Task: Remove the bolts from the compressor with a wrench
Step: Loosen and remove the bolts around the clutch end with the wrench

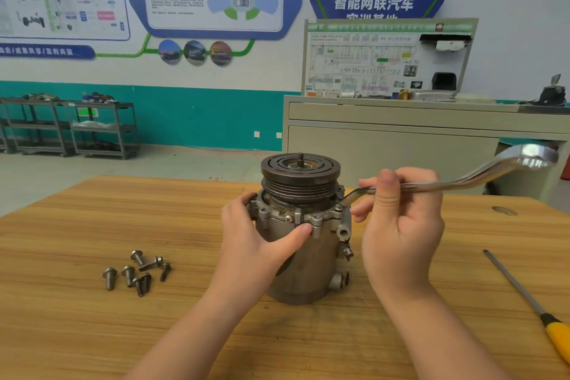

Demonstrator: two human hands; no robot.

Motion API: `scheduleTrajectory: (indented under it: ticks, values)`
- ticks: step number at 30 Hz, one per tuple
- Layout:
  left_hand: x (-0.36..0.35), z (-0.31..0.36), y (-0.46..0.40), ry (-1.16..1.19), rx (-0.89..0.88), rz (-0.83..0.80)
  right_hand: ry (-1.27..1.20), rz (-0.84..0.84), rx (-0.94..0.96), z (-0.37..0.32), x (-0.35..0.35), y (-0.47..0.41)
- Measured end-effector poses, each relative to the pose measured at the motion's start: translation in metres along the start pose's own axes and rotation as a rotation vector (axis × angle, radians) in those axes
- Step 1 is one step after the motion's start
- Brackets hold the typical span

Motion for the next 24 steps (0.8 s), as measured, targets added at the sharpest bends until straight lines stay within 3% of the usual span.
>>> scheduleTrajectory:
  ticks: [6,9,11,14,18,21,24]
  values:
    - [0.002,-0.001,0.002,-0.003,-0.017,-0.008,0.301,-0.091,0.356,-0.018,-0.018,0.019]
    - [0.002,0.000,0.003,0.005,-0.014,-0.022,0.249,-0.093,0.370,-0.020,-0.022,0.027]
    - [0.002,0.002,0.003,-0.010,-0.011,-0.014,-0.022,0.019,0.173,-0.014,-0.015,0.023]
    - [0.001,0.002,0.003,-0.015,0.014,-0.017,-0.284,0.329,-0.346,0.013,-0.001,0.012]
    - [0.001,0.001,0.003,-0.021,0.014,-0.012,-0.649,0.322,-0.933,0.057,0.002,0.003]
    - [0.000,0.001,0.003,-0.019,0.012,-0.016,-0.740,0.337,-0.962,0.061,0.004,-0.003]
    - [0.000,0.000,0.002,-0.012,0.018,-0.021,-0.495,0.293,-0.720,0.045,0.011,-0.010]
Point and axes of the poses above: each hand's wrist, its own y-axis away from the middle knuckle, its own x-axis out of the back of the hand, z = x × y, the point moved 4 cm from there along -y, towards the middle knuckle, and after that the axes turned 2 degrees about y, right-handed, at the moved point
